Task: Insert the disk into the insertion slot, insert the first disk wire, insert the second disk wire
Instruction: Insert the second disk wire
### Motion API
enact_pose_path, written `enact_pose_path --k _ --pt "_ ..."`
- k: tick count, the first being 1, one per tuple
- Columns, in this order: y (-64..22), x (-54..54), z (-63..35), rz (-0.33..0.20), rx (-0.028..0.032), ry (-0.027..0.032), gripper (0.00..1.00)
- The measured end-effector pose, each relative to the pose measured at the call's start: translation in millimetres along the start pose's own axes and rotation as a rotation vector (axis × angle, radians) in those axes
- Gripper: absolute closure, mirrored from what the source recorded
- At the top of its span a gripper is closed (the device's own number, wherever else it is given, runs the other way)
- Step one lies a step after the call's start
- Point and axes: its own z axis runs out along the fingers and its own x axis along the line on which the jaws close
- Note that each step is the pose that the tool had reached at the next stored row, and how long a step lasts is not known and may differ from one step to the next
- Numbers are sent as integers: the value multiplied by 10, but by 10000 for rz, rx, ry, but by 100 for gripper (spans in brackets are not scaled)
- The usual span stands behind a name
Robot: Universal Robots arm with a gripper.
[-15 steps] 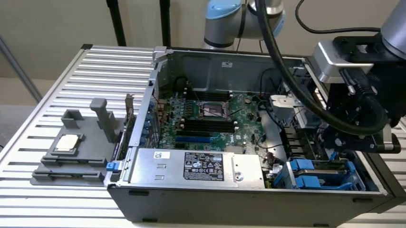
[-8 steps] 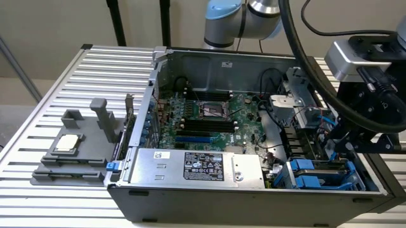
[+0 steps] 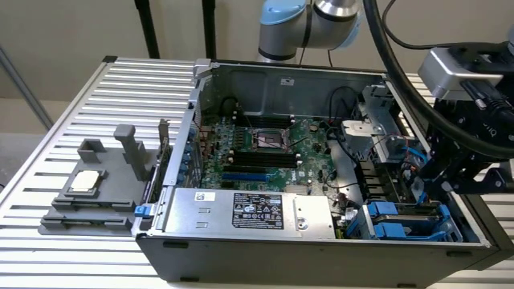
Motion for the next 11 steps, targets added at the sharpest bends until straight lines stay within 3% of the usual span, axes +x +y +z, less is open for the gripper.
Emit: enact_pose_path --k 7,9,11 --pt "0 -68 41 -5 -95 257 67" --pt "-4 -82 49 -7 -129 327 76" --pt "-9 -90 56 -7 -169 389 76"
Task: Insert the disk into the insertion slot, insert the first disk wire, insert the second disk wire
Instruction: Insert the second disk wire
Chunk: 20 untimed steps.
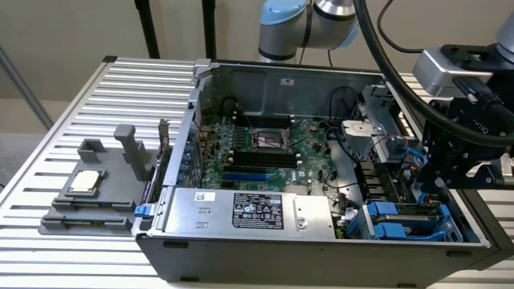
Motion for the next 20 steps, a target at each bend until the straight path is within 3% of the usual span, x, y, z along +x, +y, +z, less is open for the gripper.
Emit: enact_pose_path --k 2,6,11,15,17,20 --pt "-1 -5 5 -1 -34 41 76" --pt "15 -6 4 -14 -39 45 84" --pt "137 5 3 -112 -33 40 84" --pt "182 28 32 -209 39 -117 84" --pt "195 43 48 -250 111 -201 84" --pt "205 84 70 -293 248 -273 84"
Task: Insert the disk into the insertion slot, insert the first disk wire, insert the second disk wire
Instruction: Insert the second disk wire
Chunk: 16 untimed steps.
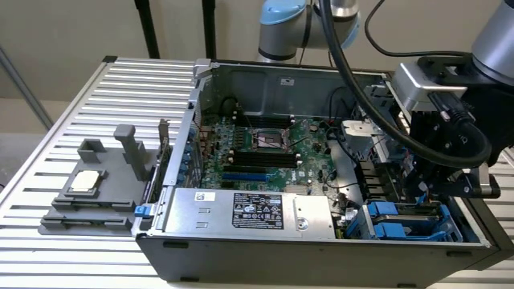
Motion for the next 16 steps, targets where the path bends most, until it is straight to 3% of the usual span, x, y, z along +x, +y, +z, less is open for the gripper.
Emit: enact_pose_path --k 4,9,13,16 --pt "14 90 22 -10 249 -56 84" --pt "77 129 70 -12 485 -105 84" --pt "87 131 105 -13 753 -167 84" --pt "94 132 153 -12 825 -190 84"
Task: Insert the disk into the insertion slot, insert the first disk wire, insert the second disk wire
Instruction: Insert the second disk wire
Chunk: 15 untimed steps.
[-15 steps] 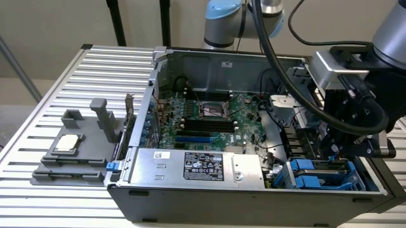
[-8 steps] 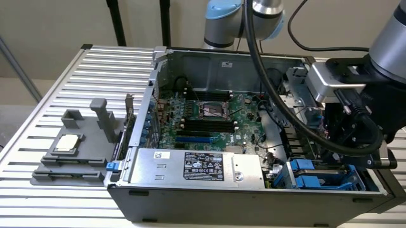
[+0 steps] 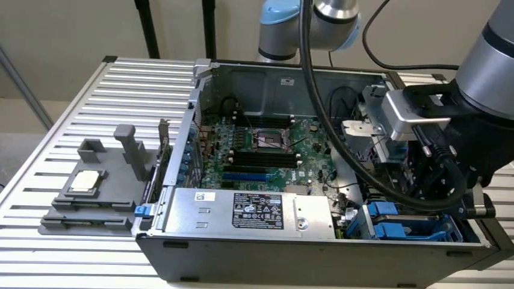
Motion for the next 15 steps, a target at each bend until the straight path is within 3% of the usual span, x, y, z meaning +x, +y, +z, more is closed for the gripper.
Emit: enact_pose_path --k 4,10,15 --pt "10 2 65 8 29 -76 84" --pt "14 3 102 31 61 -273 84" --pt "16 4 121 43 107 -393 84"
